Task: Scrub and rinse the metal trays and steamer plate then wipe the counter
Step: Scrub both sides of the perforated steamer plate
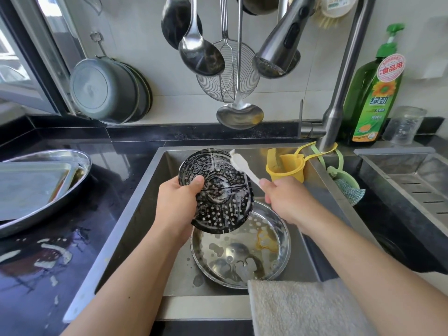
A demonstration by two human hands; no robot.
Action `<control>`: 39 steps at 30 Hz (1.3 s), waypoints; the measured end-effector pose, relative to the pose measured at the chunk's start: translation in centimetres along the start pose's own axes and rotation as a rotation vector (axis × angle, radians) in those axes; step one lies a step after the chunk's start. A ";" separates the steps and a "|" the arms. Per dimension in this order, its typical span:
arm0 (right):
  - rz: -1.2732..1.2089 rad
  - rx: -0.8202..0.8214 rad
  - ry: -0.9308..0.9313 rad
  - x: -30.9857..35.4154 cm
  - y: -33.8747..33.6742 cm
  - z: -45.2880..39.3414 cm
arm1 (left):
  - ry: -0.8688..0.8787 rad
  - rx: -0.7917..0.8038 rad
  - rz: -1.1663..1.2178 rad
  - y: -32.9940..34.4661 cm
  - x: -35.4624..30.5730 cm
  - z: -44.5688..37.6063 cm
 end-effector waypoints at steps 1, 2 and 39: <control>-0.002 -0.003 -0.040 0.5 0.1 0.0 | 0.000 0.001 -0.009 0.1 0.0 0.1; -0.017 -0.007 -0.081 1.0 0.2 0.1 | 0.001 0.007 -0.030 0.3 0.1 0.2; 0.081 0.057 -0.084 0.5 -2.2 0.6 | 0.019 0.038 -0.055 0.5 0.0 0.5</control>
Point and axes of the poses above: each hand's wrist, its own z-axis away from the middle knuckle, its own y-axis out of the palm, x = y × z, the point moved 5 cm from there along -z, towards the middle knuckle, and after that the axes turned 14 degrees about -y, right-handed, at the moved point
